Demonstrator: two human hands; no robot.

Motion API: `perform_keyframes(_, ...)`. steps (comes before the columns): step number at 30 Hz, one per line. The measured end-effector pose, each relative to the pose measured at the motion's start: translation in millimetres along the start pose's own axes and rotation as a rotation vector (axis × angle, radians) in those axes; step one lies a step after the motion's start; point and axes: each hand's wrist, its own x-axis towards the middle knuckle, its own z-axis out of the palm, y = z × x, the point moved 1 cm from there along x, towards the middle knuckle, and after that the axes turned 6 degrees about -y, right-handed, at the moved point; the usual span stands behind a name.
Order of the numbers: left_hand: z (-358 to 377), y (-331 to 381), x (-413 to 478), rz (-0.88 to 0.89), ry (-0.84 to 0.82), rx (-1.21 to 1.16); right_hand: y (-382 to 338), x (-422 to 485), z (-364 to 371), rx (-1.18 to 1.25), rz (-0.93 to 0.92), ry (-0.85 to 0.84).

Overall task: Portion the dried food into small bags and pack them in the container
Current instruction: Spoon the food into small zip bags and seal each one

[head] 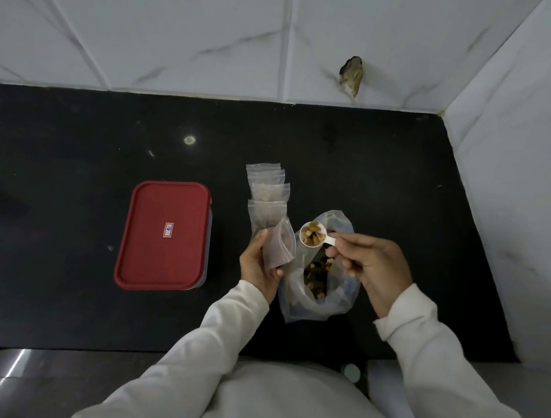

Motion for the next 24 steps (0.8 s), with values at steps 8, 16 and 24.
perform_keyframes(8,0.0,3.7,0.0,0.05,-0.065,-0.026,3.3,1.3,21.0,-0.459,-0.141,-0.004)
perform_keyframes(16,1.6,2.0,-0.9,0.051,-0.054,0.109,19.5,1.0,31.9,-0.963,-0.613,0.04)
perform_keyframes(24,0.7,1.9,0.0,0.024,-0.078,0.099,17.9,-0.2,33.6,-1.13,-0.68,0.015)
